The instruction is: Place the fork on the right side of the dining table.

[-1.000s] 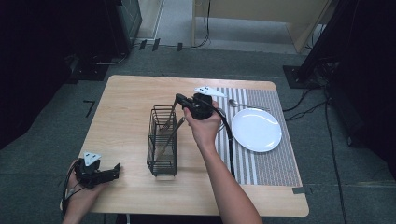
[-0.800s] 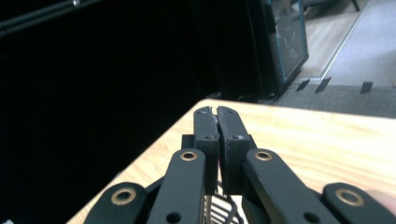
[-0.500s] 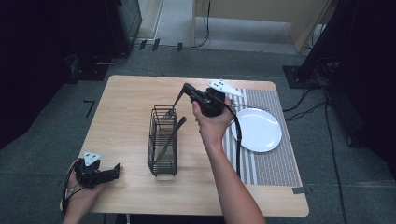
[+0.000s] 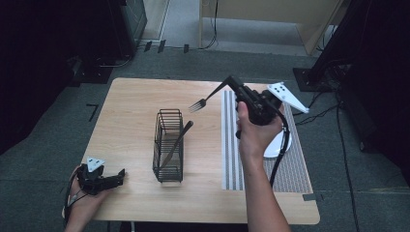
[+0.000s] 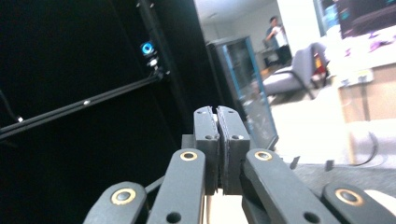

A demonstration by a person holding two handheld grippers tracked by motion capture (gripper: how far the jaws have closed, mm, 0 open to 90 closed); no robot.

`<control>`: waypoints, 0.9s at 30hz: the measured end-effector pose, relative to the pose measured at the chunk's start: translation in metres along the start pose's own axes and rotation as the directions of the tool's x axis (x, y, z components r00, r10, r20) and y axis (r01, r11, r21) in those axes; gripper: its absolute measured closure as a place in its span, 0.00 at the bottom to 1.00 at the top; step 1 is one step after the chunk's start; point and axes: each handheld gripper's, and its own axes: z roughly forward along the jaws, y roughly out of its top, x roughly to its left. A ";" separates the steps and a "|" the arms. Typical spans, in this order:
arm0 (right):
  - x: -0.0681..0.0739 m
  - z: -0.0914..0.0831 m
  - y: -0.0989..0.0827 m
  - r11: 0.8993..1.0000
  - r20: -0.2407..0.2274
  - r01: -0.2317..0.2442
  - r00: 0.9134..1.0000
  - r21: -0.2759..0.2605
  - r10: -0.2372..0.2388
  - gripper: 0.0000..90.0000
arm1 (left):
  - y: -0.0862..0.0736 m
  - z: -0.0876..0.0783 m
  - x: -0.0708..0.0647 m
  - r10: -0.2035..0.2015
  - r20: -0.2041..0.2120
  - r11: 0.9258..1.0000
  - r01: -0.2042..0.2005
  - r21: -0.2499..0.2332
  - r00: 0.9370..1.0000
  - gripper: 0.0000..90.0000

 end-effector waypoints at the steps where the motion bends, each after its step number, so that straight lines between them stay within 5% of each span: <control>1: -0.002 -0.007 0.003 1.000 0.013 0.004 1.000 -0.007 -0.004 0.99 | 0.000 0.000 0.000 0.001 0.000 1.000 -0.001 0.000 1.000 0.01; 7: -0.014 -0.040 0.008 0.999 0.076 0.011 0.997 -0.031 -0.009 0.99 | 0.000 0.000 0.000 0.000 0.000 1.000 0.000 0.000 1.000 0.01; 11: -0.038 -0.082 -0.003 0.999 0.161 -0.025 0.986 -0.041 0.031 0.99 | 0.000 0.000 0.000 0.001 0.000 1.000 -0.001 0.002 1.000 0.01; 14: -0.046 -0.094 -0.009 0.999 0.192 -0.031 0.981 -0.029 0.036 0.99 | 0.000 0.000 0.000 0.002 0.000 1.000 -0.002 0.003 1.000 0.01; 24: -0.094 -0.147 -0.077 0.991 0.357 -0.133 0.927 0.015 0.119 0.98 | 0.000 0.000 0.000 -0.003 -0.002 1.000 0.003 0.000 1.000 0.01; 25: -0.094 -0.147 -0.077 0.991 0.357 -0.133 0.927 0.015 0.119 0.98 | 0.000 0.000 0.000 -0.003 -0.002 1.000 0.003 0.000 1.000 0.01; 27: -0.107 -0.157 -0.097 0.979 0.377 -0.206 0.907 0.007 0.188 0.99 | 0.000 0.000 0.000 -0.003 -0.002 1.000 0.003 -0.001 1.000 0.01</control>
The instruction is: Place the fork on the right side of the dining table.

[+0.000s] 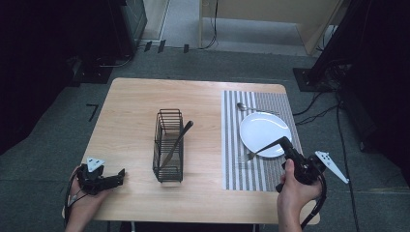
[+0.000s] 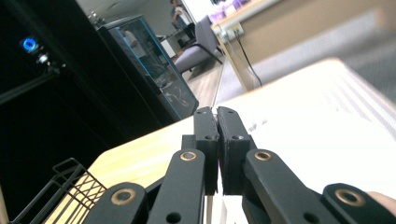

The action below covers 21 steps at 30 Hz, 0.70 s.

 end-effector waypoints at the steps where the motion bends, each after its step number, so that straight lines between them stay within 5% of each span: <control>1: -0.006 0.000 -0.004 0.999 -0.001 -0.032 1.000 0.012 0.032 0.99 | 0.000 0.000 0.000 0.000 0.000 1.000 0.000 0.000 1.000 0.01; 3: -0.015 -0.001 -0.010 0.997 0.000 -0.079 0.997 0.016 0.079 0.99 | 0.000 0.000 0.000 0.000 0.000 1.000 0.000 0.000 1.000 0.01; 9: -0.029 -0.003 -0.021 0.996 0.028 -0.093 0.995 0.013 0.093 0.98 | 0.000 0.000 0.000 -0.001 0.000 1.000 0.001 0.000 1.000 0.01; 13: -0.047 -0.006 -0.028 0.989 0.039 -0.149 0.988 -0.001 0.148 0.98 | 0.000 0.000 0.000 -0.003 0.002 1.000 0.003 -0.001 1.000 0.01; 19: -0.079 -0.009 -0.038 0.971 0.118 -0.239 0.965 0.024 0.234 0.93 | 0.000 0.000 0.000 -0.003 0.001 1.000 0.003 -0.001 1.000 0.01; 21: -0.097 -0.009 -0.043 0.957 0.144 -0.286 0.950 0.046 0.277 0.91 | 0.000 0.000 0.000 -0.003 0.002 1.000 0.003 -0.001 1.000 0.01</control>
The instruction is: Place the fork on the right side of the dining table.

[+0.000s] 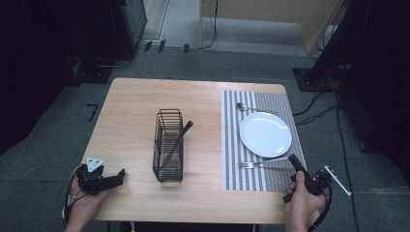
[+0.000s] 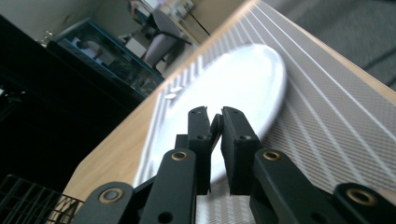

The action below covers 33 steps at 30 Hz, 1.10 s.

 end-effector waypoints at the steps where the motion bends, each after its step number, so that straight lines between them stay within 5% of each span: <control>1: -0.004 0.001 0.000 1.000 0.006 -0.009 1.000 0.010 0.009 0.91 | 0.000 0.000 0.000 0.000 0.000 1.000 0.000 0.000 1.000 0.01; 4: -0.009 0.003 0.000 1.000 0.026 -0.003 1.000 0.020 0.002 0.89 | 0.000 0.000 0.000 0.000 0.000 1.000 0.000 0.000 1.000 0.01; 6: -0.008 0.004 -0.001 0.998 0.068 0.046 0.997 0.035 -0.048 0.85 | 0.000 0.000 0.000 -0.001 0.001 1.000 0.001 -0.001 1.000 0.01; 11: -0.008 0.006 -0.003 0.988 0.192 0.144 0.970 0.059 -0.152 0.74 | 0.000 0.000 0.000 -0.002 0.003 1.000 0.002 -0.001 1.000 0.01; 14: -0.008 0.005 -0.001 0.986 0.203 0.159 0.965 0.054 -0.167 0.70 | 0.000 0.000 0.000 0.002 0.002 1.000 -0.002 0.001 1.000 0.01; 19: 0.000 0.003 -0.001 0.974 0.245 0.223 0.942 0.049 -0.228 0.67 | 0.000 0.000 0.000 0.002 0.002 1.000 -0.002 0.001 1.000 0.01; 22: 0.020 0.001 -0.002 0.951 0.234 0.308 0.922 0.040 -0.308 0.66 | 0.000 0.000 0.000 0.004 0.002 1.000 -0.004 0.001 1.000 0.01; 23: 0.033 0.001 -0.004 0.936 0.220 0.350 0.911 0.034 -0.348 0.66 | 0.000 0.000 0.000 0.004 0.001 1.000 -0.004 0.001 1.000 0.01; 26: 0.045 0.002 -0.006 0.926 0.198 0.376 0.906 0.025 -0.374 0.66 | 0.000 0.000 0.000 0.002 0.002 1.000 -0.002 0.001 1.000 0.01; 27: 0.061 0.003 -0.011 0.911 0.166 0.412 0.897 0.021 -0.409 0.66 | 0.000 0.000 0.000 0.004 0.001 1.000 -0.004 0.001 1.000 0.01; 33: 0.101 0.008 -0.024 0.877 0.068 0.479 0.875 0.021 -0.480 0.64 | 0.000 0.000 0.000 0.004 0.002 1.000 -0.004 0.002 1.000 0.01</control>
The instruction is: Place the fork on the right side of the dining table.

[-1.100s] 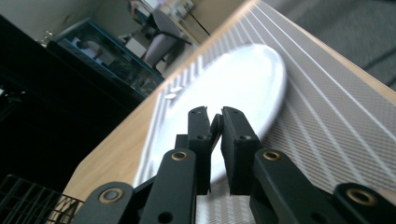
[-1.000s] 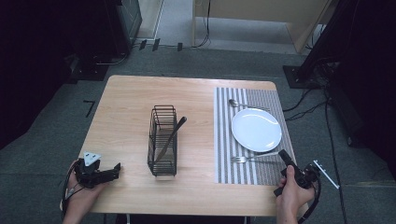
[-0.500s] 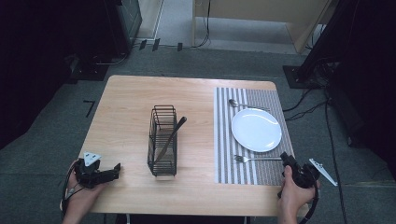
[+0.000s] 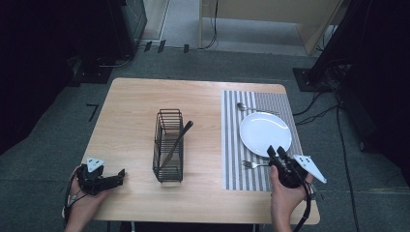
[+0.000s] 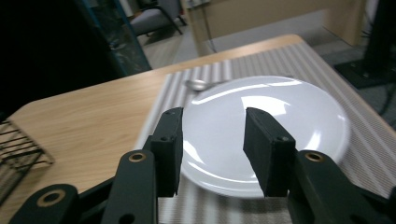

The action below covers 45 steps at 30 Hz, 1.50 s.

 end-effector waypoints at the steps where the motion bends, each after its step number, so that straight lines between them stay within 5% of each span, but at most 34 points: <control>1: 0.007 0.000 0.002 1.000 -0.018 0.015 1.000 -0.001 -0.015 0.64 | 0.000 0.000 0.000 0.000 0.000 1.000 0.000 0.000 1.000 0.01; 9: 0.061 0.003 0.009 0.999 -0.150 0.045 0.988 0.008 -0.043 0.63 | 0.000 0.000 0.000 -0.002 0.001 1.000 0.002 -0.001 1.000 0.01; 19: 0.122 0.012 0.023 0.996 -0.279 0.087 0.957 -0.005 -0.085 0.62 | 0.000 0.000 0.000 -0.003 0.001 1.000 0.003 -0.003 1.000 0.01; 20: 0.136 0.016 0.025 0.996 -0.304 0.094 0.948 -0.007 -0.092 0.62 | 0.000 0.000 0.000 -0.002 0.001 1.000 0.002 -0.002 1.000 0.01; 31: 0.194 0.030 0.030 0.994 -0.415 0.112 0.903 -0.012 -0.107 0.62 | 0.000 0.000 0.001 0.000 0.002 1.000 0.000 0.000 1.000 0.01; 32: 0.204 0.034 0.030 0.993 -0.435 0.117 0.894 -0.008 -0.109 0.63 | 0.000 0.000 0.000 -0.002 0.002 1.000 0.002 -0.002 1.000 0.01; 35: 0.214 0.040 0.030 0.993 -0.446 0.117 0.889 0.008 -0.101 0.68 | 0.000 0.000 0.000 -0.003 0.002 1.000 0.003 -0.002 1.000 0.01; 41: 0.222 0.054 0.028 0.996 -0.442 0.062 0.896 0.066 -0.026 0.89 | 0.000 0.000 0.001 0.004 0.003 1.000 -0.004 0.000 1.000 0.01; 45: 0.221 0.056 0.029 0.996 -0.475 0.020 0.880 0.084 0.022 0.93 | 0.000 0.000 0.000 0.005 0.003 1.000 -0.005 0.001 1.000 0.01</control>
